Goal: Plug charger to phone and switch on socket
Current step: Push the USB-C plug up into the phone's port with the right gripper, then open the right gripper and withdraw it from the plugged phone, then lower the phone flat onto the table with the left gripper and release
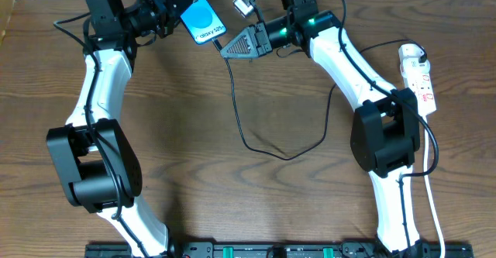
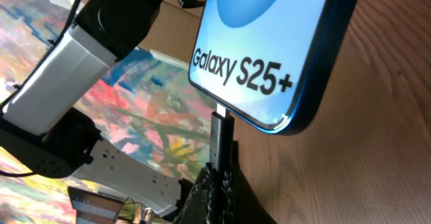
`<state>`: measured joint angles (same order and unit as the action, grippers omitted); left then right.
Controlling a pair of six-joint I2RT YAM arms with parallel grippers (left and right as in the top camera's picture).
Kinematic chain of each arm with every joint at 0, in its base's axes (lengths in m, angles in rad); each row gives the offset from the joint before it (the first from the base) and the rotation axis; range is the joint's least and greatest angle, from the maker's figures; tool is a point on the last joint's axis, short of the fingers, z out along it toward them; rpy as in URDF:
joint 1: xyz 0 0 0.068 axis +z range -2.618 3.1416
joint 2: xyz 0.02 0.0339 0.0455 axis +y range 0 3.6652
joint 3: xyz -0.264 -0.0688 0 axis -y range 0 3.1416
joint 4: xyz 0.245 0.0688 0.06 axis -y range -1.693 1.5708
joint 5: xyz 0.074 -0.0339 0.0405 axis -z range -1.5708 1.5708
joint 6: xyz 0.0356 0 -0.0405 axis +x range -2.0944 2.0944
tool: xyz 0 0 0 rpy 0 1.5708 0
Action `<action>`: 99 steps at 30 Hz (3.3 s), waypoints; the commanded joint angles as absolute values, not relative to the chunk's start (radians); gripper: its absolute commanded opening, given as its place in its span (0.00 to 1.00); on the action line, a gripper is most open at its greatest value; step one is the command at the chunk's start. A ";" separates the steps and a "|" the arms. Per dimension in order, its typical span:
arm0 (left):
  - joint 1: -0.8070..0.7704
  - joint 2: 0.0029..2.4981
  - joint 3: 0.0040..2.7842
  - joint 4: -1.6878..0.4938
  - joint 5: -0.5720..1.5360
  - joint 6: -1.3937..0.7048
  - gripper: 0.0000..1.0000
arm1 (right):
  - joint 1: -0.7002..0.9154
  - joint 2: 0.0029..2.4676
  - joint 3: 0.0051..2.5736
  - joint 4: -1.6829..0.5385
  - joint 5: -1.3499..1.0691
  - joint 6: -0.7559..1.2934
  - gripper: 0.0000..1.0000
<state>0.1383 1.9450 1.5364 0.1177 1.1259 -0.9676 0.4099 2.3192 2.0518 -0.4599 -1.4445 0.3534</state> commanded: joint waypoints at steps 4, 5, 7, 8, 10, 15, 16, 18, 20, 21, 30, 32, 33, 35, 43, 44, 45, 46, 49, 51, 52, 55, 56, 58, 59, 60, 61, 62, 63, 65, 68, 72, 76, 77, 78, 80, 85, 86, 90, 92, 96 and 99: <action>0.114 1.919 1.554 0.114 1.233 -0.924 0.07 | 0.421 2.291 2.068 -0.403 -1.425 0.403 0.01; 0.111 1.919 1.554 0.114 1.234 -0.924 0.07 | 0.422 2.291 2.068 -0.400 -1.420 0.411 0.01; 0.107 1.919 1.554 0.114 1.235 -0.924 0.08 | 0.423 2.291 2.068 -0.391 -1.419 0.415 0.01; 0.104 1.919 1.554 0.114 1.235 -0.925 0.08 | 0.425 2.291 2.068 -0.388 -1.418 0.415 0.01; 0.097 1.919 1.554 0.114 1.235 -0.924 0.07 | 0.426 2.291 2.068 -0.384 -1.416 0.417 0.01; 0.079 1.919 1.554 0.114 1.262 -0.924 0.07 | 0.425 2.291 2.068 -0.376 -1.395 0.434 0.01; 0.078 1.919 1.554 0.114 1.269 -0.924 0.07 | 0.425 2.291 2.068 -0.373 -1.393 0.438 0.01; 0.077 1.919 1.554 0.114 1.280 -0.924 0.07 | 0.425 2.291 2.068 -0.373 -1.390 0.441 0.01; 0.077 1.919 1.554 0.114 1.284 -0.924 0.07 | 0.425 2.291 2.068 -0.370 -1.390 0.441 0.01; 0.077 1.919 1.554 0.114 1.287 -0.924 0.07 | 0.425 2.291 2.068 -0.370 -1.389 0.441 0.01; 0.077 1.919 1.554 0.114 1.286 -0.924 0.07 | 0.424 2.291 2.068 -0.370 -1.390 0.449 0.01; 0.077 1.919 1.554 0.114 1.273 -0.924 0.07 | 0.424 2.291 2.068 -0.371 -1.390 0.450 0.01; 0.077 1.919 1.554 0.115 1.267 -0.925 0.07 | 0.424 2.291 2.068 -0.374 -1.390 0.450 0.01; 0.078 1.919 1.554 0.115 1.254 -0.924 0.07 | 0.424 2.291 2.068 -0.386 -1.391 0.450 0.04; 0.110 1.919 1.554 0.114 1.242 -0.898 0.07 | 0.406 2.291 2.068 -0.423 -1.391 0.448 0.23; 0.119 1.919 1.554 0.114 1.242 -0.894 0.07 | 0.399 2.291 2.068 -0.424 -1.392 0.448 0.24; 0.126 1.919 1.554 0.114 1.242 -0.890 0.07 | 0.393 2.291 2.068 -0.424 -1.396 0.448 0.25; 0.132 1.919 1.554 0.114 1.242 -0.890 0.07 | 0.387 2.291 2.068 -0.424 -1.398 0.448 0.25; 0.149 1.921 1.553 0.111 1.250 -0.863 0.07 | 0.362 2.291 2.068 -0.427 -1.398 0.448 0.27; 0.152 1.921 1.552 0.075 1.253 -0.824 0.07 | 0.342 2.291 2.068 -0.427 -1.397 0.448 0.29; 0.152 1.922 1.552 0.043 1.253 -0.794 0.07 | 0.331 2.291 2.068 -0.427 -1.396 0.447 0.30; 0.149 1.925 1.552 -0.115 1.252 -0.656 0.07 | 0.303 2.291 2.068 -0.442 -1.384 0.428 0.35; 0.149 1.927 1.552 -0.177 1.252 -0.602 0.07 | 0.294 2.291 2.068 -0.464 -1.363 0.416 0.36; 0.149 1.933 1.552 -0.299 1.245 -0.508 0.07 | 0.282 2.291 2.068 -0.518 -1.314 0.384 0.38; 0.149 1.936 1.552 -0.348 1.245 -0.469 0.07 | 0.279 2.291 2.068 -0.547 -1.288 0.367 0.38; 0.149 1.942 1.551 -0.402 1.245 -0.422 0.07 | 0.275 2.291 2.068 -0.586 -1.253 0.344 0.39; 0.149 1.943 1.546 -0.442 1.244 -0.386 0.08 | 0.273 2.291 2.068 -0.620 -1.221 0.321 0.39; 0.147 1.944 1.536 -0.478 1.242 -0.344 0.07 | 0.272 2.291 2.068 -0.661 -1.179 0.291 0.40; 0.146 1.944 1.526 -0.510 1.240 -0.307 0.07 | 0.272 2.291 2.068 -0.700 -1.133 0.264 0.40; 0.144 1.945 1.509 -0.552 1.236 -0.242 0.07 | 0.273 2.291 2.068 -0.766 -1.038 0.222 0.41; 0.144 1.947 1.477 -0.622 1.189 -0.113 0.07 | 0.284 2.291 2.068 -0.855 -0.891 0.162 0.44; 0.143 1.963 1.455 -0.665 1.168 -0.025 0.07 | 0.300 2.291 2.068 -0.934 -0.762 0.120 0.48; 0.127 2.016 1.453 -0.677 1.149 0.008 0.07 | 0.307 2.291 2.068 -1.001 -0.649 0.113 0.52; 0.121 2.031 1.453 -0.677 1.126 0.008 0.07 | 0.308 2.291 2.068 -1.014 -0.630 0.113 0.52; 0.113 2.046 1.453 -0.677 1.100 0.007 0.07 | 0.309 2.291 2.068 -1.024 -0.626 0.102 0.52; 0.093 2.079 1.453 -0.677 1.071 0.007 0.07 | 0.309 2.291 2.068 -1.038 -0.626 0.095 0.52; 0.047 2.112 1.453 -0.681 0.956 0.006 0.07 | 0.309 2.291 2.068 -1.052 -0.627 0.095 0.52; 0.039 2.112 1.453 -0.686 0.913 0.002 0.07 | 0.309 2.291 2.068 -1.053 -0.627 0.096 0.52; 0.007 2.115 1.453 -0.714 0.832 0.003 0.07 | 0.310 2.291 2.068 -1.060 -0.626 0.096 0.52; -0.004 2.120 1.453 -0.714 0.817 0.004 0.07 | 0.310 2.291 2.068 -1.063 -0.626 0.096 0.52; -0.007 2.151 1.453 -0.710 0.818 -0.002 0.07 | 0.315 2.291 2.067 -1.068 -0.622 0.096 0.52; -0.007 2.175 1.453 -0.710 0.818 -0.004 0.07 | 0.320 2.291 2.067 -1.079 -0.595 0.095 0.52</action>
<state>-0.0078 2.1345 1.4467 -0.7063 0.8234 -0.0181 0.3027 2.3192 2.0544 -1.0687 -0.6224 0.1162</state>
